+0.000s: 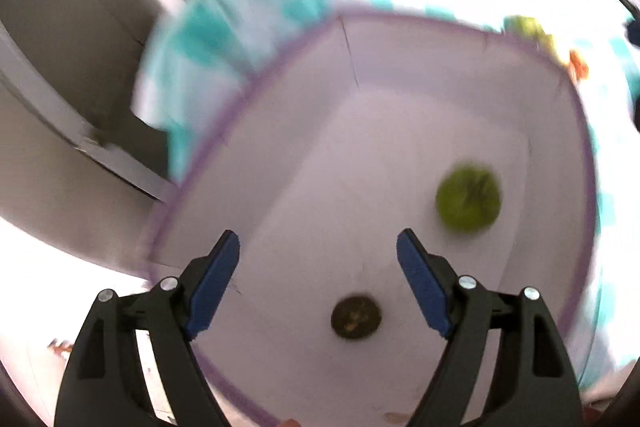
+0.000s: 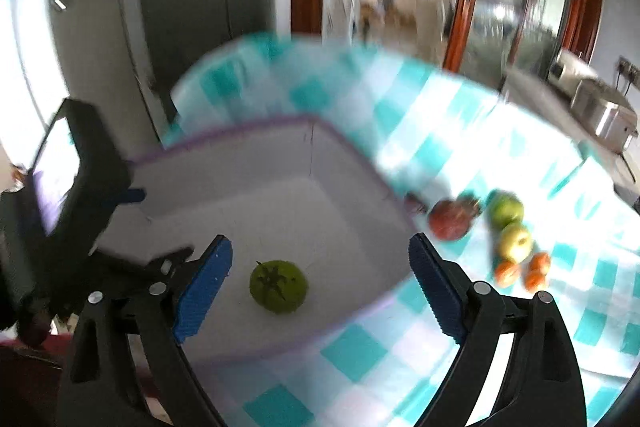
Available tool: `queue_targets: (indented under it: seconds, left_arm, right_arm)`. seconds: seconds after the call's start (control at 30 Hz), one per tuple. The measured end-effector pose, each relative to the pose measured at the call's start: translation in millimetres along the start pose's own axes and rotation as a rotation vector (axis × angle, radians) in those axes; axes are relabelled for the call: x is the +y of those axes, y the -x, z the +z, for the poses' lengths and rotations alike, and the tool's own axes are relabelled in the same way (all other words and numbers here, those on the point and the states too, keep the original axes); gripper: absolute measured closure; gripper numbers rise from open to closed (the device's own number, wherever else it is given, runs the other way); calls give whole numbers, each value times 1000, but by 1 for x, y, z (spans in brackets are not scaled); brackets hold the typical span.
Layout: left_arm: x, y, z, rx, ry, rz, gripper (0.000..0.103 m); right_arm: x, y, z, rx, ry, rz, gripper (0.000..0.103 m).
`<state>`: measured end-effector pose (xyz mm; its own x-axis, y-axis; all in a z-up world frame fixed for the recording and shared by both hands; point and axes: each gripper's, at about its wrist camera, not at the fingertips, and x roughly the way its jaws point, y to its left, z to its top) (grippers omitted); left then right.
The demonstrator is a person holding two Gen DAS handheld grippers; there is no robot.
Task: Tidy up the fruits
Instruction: 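Open both tools to drop the dried fruit and tomato into the box, then grasp an orange with the right tool while the left tool grasps another orange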
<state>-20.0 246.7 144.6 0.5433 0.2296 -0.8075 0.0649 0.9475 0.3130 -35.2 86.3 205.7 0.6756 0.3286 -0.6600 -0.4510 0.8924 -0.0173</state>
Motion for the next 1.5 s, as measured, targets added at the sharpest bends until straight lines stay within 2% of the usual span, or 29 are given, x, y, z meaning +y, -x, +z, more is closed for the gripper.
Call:
queue_targets:
  seconds: [0.03,0.07,0.1,0.13,0.2,0.27,0.33,0.37,0.4,0.43,0.53,0.63,0.8,0.93,1.13,1.37,1.5]
  left_arm:
    - [-10,19,7,-38,13,48,22]
    - [-21,37,14,-66,25,83,17]
    - [-41,65,23,-89,43,115,7]
    - [-58,80,30,-101,54,130,4]
    - [-100,123,37,-117,58,140,3]
    - [-151,149,39,-104,45,112,2]
    - [-195,159,35,-74,23,86,2]
    - [-212,152,31,-47,13,74,2]
    - [-237,149,26,6,-5,55,2]
    - [-260,146,22,50,-30,33,2]
    - [-314,140,12,106,-133,12,2]
    - [-341,136,12,142,-164,-6,2]
    - [-361,119,13,215,-127,-21,2]
    - [-370,108,5,275,-127,-46,2]
    - [-370,97,-4,289,-138,-92,2]
    - [-358,62,-21,271,-123,-156,2]
    - [-333,29,-22,259,-75,-225,2]
  right_arm:
    - [-12,20,-5,-46,5,11,15]
    - [-26,38,-13,-82,9,22,15]
    - [-42,62,-26,-117,13,32,15]
    - [-62,75,-36,-137,16,35,15]
    - [-99,106,-64,-141,7,17,15]
    - [-123,123,-86,-136,-31,22,15]
    - [-151,139,-111,-130,-86,36,15]
    - [-162,143,-123,-117,-112,36,15]
    - [-175,148,-134,-106,-144,40,15]
    - [-185,151,-142,-106,-168,46,15]
    - [-212,155,-172,-88,-215,37,15]
    - [-236,154,-198,-37,-275,24,15]
    - [-265,152,-236,-7,-357,25,15]
    - [-270,150,-247,1,-382,38,15]
    - [-268,134,-248,27,-389,52,15]
    - [-252,93,-247,109,-358,64,15]
    - [-239,59,-241,183,-332,4,15]
